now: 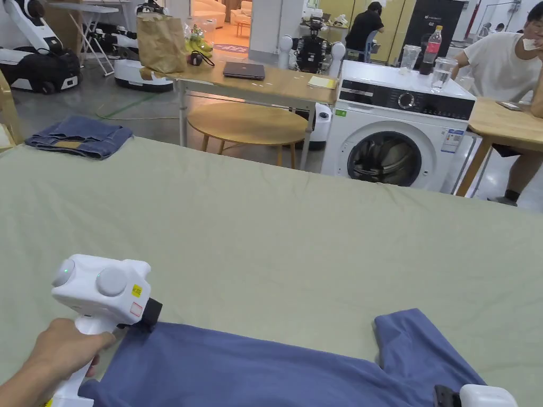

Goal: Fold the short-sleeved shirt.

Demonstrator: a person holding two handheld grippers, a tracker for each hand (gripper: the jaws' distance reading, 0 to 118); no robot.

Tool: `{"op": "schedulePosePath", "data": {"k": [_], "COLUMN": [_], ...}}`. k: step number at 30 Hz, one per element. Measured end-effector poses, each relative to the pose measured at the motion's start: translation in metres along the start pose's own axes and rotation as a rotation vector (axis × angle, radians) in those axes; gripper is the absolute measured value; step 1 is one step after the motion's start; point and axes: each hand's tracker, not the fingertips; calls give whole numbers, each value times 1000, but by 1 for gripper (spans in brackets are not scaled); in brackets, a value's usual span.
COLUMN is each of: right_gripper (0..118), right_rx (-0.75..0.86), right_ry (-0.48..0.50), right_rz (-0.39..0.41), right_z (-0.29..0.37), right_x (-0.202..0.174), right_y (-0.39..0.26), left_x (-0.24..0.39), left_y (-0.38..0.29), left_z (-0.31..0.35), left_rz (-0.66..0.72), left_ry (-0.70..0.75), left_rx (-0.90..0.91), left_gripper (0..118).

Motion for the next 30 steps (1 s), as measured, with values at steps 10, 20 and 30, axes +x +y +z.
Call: {"op": "schedulePosePath", "data": {"k": [10, 20, 30], "right_gripper": [0, 55, 55], "right_rx": [-75, -449, -664], "right_ry": [-23, -12, 68], "right_rz": [-95, -69, -126], "right_z": [-33, -168, -244], "right_x": [44, 99, 122], "right_y": [39, 76, 56], "left_x": [8, 10, 11], "left_y": [-18, -32, -38], "left_z": [54, 89, 90], "left_rz": [25, 38, 57], "left_ry": [-85, -106, -107], "left_rx": [151, 231, 218], "left_gripper": [0, 0, 0]}}
